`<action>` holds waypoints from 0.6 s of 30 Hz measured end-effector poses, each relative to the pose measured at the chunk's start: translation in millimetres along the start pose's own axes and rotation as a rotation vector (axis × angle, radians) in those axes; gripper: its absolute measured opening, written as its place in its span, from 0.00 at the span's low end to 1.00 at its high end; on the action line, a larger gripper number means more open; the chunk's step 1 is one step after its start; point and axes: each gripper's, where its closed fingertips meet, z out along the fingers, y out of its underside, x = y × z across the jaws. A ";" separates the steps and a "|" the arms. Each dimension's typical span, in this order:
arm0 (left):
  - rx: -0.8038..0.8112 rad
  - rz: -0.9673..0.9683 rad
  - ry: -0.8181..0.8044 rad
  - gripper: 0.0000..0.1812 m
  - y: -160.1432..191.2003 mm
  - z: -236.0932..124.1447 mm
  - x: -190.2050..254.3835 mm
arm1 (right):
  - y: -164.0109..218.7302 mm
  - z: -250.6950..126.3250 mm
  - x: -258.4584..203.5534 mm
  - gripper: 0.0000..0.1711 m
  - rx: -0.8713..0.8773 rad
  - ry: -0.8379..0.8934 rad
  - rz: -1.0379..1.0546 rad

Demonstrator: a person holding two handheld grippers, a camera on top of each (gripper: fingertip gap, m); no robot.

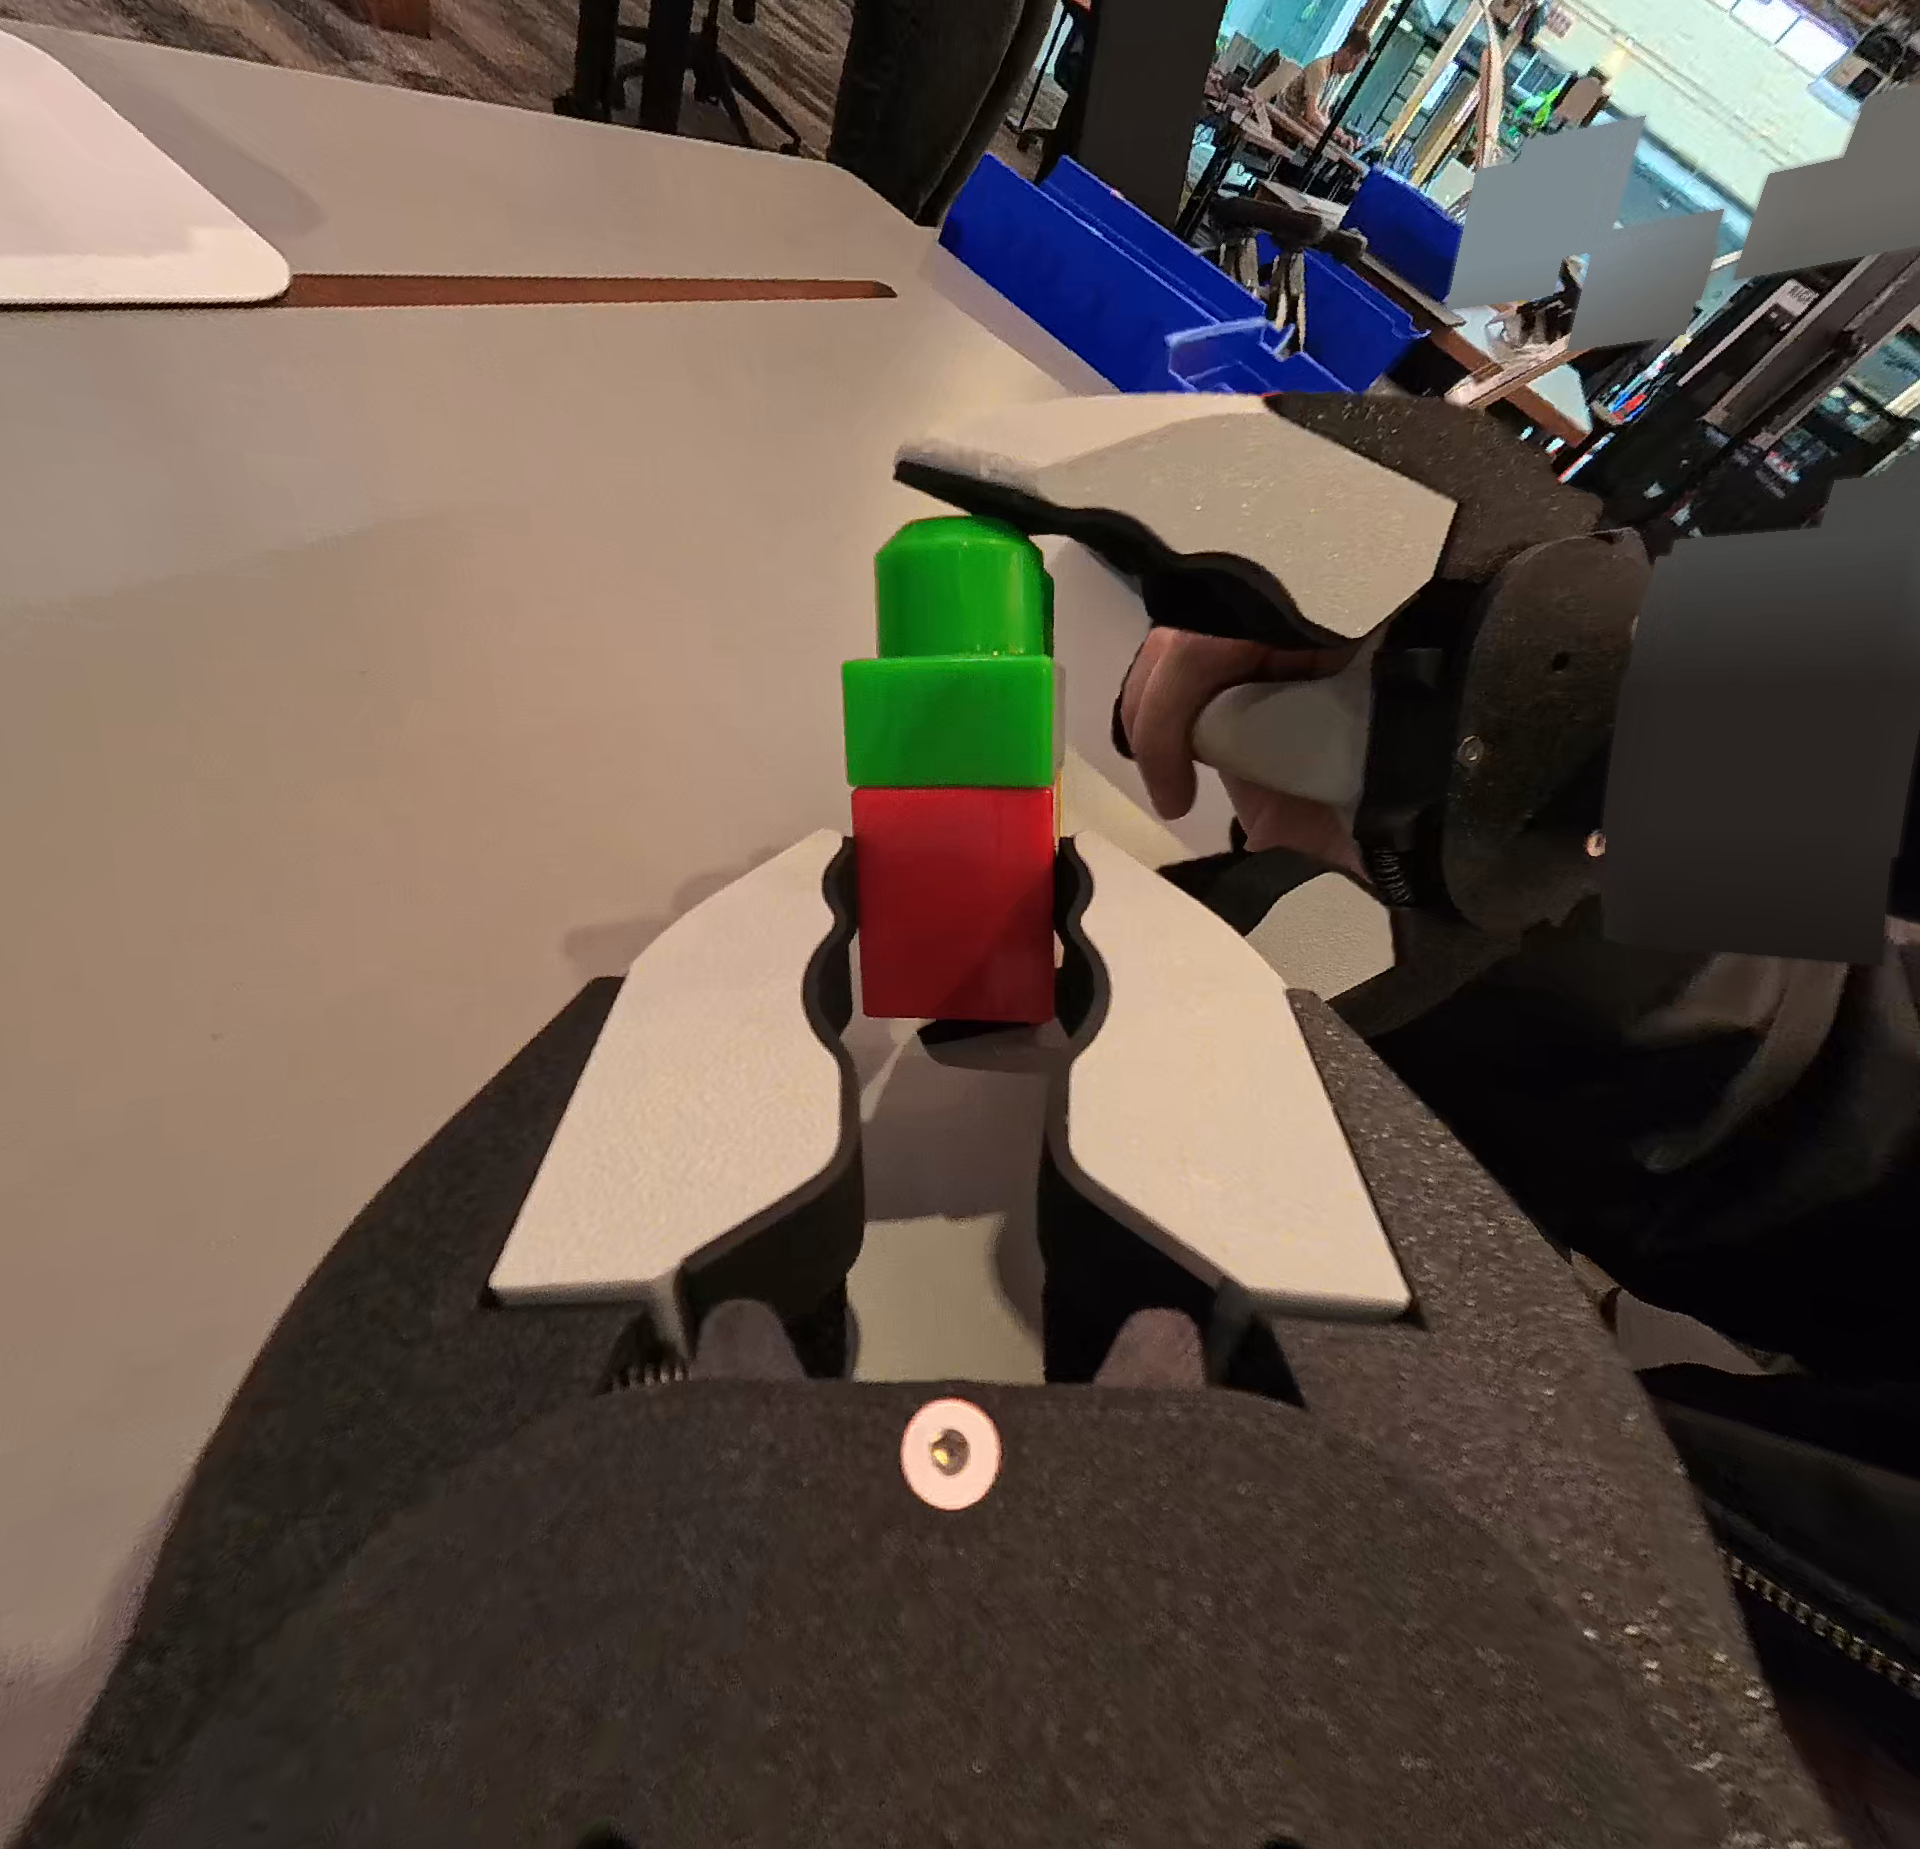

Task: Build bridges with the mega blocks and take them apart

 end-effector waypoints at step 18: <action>0.072 -0.038 0.128 0.20 -14.3 -11.1 8.5 | 12.5 -17.6 10.9 0.54 0.021 0.011 0.006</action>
